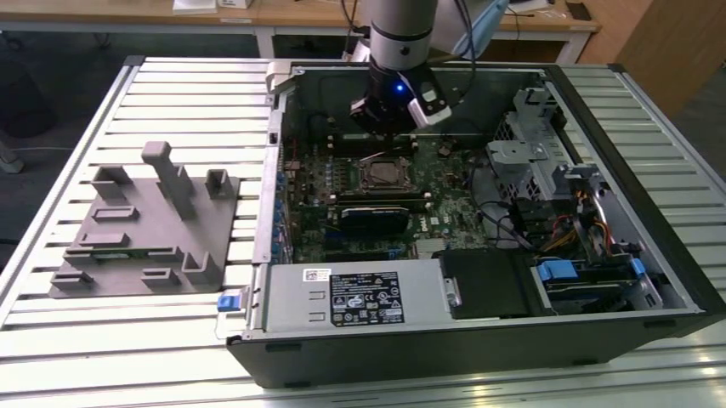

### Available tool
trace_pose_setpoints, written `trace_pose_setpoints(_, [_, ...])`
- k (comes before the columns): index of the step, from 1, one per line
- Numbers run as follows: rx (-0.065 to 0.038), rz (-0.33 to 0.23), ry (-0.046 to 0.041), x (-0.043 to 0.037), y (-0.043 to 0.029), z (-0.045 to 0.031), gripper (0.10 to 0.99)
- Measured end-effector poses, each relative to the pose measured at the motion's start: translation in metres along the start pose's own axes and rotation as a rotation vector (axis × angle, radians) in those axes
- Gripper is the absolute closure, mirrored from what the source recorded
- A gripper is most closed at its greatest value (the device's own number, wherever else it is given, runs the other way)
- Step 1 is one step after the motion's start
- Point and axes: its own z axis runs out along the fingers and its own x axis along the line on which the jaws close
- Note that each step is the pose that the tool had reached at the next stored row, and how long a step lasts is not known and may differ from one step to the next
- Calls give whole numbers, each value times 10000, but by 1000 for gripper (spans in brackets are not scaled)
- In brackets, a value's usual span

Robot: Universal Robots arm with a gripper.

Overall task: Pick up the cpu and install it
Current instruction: 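Install the first cpu locking lever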

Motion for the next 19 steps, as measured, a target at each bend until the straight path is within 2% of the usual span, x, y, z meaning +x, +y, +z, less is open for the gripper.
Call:
trace_pose_setpoints(11, [1, 9, 0, -56, -13, 152, 980])
trace_pose_setpoints(19, [2, 9, -1, -58, -13, 150, 980])
